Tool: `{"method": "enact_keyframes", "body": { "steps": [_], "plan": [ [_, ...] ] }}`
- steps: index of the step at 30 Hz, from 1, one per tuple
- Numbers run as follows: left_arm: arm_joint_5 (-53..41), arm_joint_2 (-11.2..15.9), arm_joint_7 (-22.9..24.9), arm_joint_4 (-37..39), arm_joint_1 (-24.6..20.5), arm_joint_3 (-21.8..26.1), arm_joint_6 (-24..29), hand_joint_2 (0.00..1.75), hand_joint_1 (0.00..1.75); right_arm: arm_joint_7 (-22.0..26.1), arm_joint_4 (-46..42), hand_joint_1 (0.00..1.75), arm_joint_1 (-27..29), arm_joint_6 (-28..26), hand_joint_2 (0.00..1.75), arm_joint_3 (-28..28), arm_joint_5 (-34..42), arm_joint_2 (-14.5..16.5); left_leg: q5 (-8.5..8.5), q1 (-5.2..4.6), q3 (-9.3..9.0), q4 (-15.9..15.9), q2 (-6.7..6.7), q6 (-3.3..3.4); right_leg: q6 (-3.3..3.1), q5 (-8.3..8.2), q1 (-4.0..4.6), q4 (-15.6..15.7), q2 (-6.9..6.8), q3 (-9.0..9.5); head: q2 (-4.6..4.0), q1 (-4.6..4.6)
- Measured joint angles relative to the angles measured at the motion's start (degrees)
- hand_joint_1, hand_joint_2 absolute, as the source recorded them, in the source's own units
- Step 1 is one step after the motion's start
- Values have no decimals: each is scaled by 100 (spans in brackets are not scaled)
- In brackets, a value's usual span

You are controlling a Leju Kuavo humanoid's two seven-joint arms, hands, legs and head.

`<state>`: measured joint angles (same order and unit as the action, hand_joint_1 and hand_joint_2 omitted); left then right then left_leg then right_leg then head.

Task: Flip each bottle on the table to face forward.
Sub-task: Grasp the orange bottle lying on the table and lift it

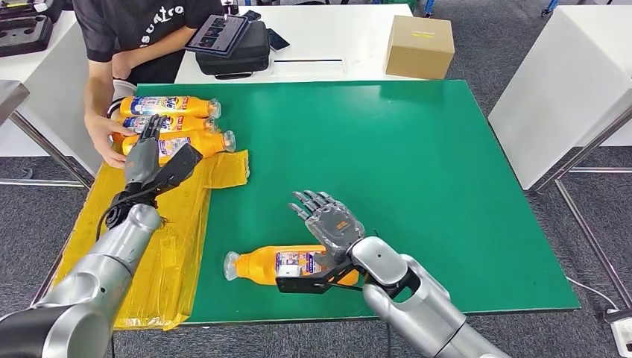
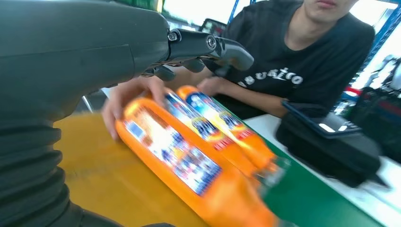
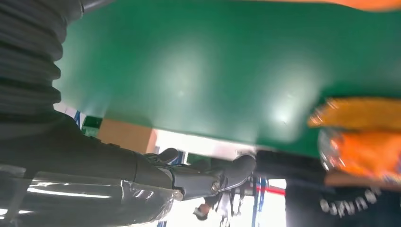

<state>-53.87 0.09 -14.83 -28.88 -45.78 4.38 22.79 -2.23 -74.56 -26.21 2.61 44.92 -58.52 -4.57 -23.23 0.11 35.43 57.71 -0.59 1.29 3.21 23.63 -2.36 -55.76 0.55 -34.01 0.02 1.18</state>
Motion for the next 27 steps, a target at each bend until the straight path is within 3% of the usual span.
{"method": "enact_keyframes", "body": {
  "steps": [15,27],
  "plan": [
    [755,-113,-23,-443,345,19,65,175,0,724,405,0,-616,665,175,370,1271,-574,0,1,-9,1,1,1,7,-4,0,1,0,6,-1,2],
    [873,-103,-3,-434,382,20,140,175,0,908,19,0,-556,535,175,596,1984,-761,1,0,-9,1,0,2,7,-4,-1,0,0,6,0,2]
  ]
}}
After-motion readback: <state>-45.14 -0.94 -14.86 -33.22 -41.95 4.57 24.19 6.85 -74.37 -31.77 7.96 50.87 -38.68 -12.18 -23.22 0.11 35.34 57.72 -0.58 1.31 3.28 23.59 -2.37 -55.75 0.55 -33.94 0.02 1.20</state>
